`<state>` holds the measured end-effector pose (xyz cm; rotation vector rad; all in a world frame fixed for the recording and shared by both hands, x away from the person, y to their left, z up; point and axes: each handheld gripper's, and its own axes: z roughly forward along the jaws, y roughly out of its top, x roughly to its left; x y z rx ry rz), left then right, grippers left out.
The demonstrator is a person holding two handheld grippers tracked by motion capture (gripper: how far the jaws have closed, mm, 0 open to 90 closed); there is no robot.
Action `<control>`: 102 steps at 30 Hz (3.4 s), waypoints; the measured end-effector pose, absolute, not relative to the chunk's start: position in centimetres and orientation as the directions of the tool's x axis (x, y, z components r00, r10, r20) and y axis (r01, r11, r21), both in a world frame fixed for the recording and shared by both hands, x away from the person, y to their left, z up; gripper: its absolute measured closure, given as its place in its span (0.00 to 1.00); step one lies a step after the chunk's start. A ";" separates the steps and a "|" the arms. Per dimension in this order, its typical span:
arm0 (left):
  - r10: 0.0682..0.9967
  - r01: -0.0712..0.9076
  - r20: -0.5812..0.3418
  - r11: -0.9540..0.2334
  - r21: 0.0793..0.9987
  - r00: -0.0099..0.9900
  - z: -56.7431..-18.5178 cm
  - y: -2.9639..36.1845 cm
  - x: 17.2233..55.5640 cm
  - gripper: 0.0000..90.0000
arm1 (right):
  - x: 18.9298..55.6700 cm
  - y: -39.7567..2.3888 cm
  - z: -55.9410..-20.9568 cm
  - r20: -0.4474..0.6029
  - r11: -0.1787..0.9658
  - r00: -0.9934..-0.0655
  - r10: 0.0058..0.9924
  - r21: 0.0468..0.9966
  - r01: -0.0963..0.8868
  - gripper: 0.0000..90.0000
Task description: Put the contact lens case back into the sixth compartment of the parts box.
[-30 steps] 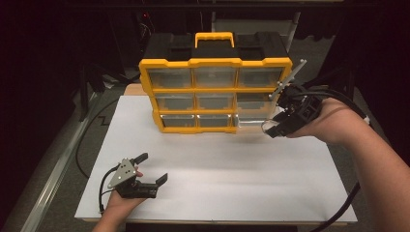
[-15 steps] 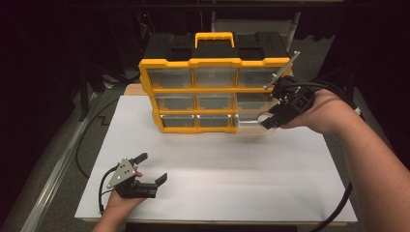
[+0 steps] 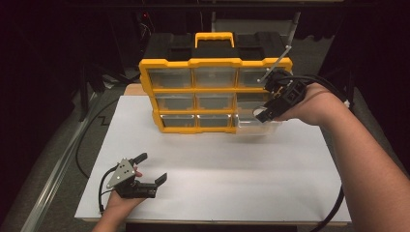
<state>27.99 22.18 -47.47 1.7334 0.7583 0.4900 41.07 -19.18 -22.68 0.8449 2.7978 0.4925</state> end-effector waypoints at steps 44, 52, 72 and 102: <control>0.707 0.238 -0.055 -0.162 0.958 0.705 -47.4 22.3 28.0 0.00 | 44.6 -17.5 -25.1 -0.115 0.781 -0.799 0.590 0.330 0.530 0.55; 0.708 0.237 -0.054 -0.163 0.958 0.705 -47.4 22.4 28.0 0.00 | 44.8 -17.5 -25.9 -0.119 0.783 -0.799 0.589 0.330 0.528 0.55; 0.708 0.234 -0.052 -0.163 0.958 0.705 -47.4 22.5 28.0 0.00 | 44.3 -18.6 -24.5 -0.052 0.730 -0.773 0.633 0.374 0.572 0.15; 0.713 0.239 -0.052 -0.165 0.957 0.700 -47.5 22.3 28.1 0.00 | 37.6 -23.4 -25.0 -0.077 0.728 -0.757 0.649 0.351 0.589 0.10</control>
